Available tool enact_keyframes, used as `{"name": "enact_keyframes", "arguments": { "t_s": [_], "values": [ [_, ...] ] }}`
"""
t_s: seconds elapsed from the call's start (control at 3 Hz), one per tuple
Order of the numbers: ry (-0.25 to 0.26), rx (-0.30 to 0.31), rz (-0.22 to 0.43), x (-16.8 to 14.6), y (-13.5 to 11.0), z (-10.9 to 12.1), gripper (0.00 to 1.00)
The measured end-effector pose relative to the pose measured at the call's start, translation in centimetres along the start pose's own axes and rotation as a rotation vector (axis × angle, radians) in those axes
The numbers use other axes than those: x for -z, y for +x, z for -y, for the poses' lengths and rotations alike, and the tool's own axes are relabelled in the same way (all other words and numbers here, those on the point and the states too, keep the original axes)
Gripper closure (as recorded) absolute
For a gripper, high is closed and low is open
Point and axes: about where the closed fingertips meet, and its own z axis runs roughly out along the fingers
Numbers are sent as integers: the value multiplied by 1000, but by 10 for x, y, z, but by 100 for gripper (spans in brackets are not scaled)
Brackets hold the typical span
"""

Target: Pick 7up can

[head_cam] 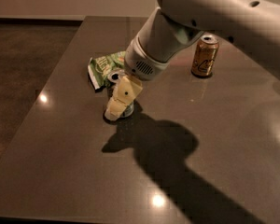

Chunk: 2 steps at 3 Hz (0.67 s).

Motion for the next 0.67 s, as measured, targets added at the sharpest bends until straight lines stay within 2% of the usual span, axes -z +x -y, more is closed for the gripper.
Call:
{"name": "enact_keyframes", "arguments": {
  "t_s": [0.33,0.67],
  "values": [
    [-3,-5,9,0,-4,0,31],
    [-11,-9,26,4,-9,-2,56]
  ]
}}
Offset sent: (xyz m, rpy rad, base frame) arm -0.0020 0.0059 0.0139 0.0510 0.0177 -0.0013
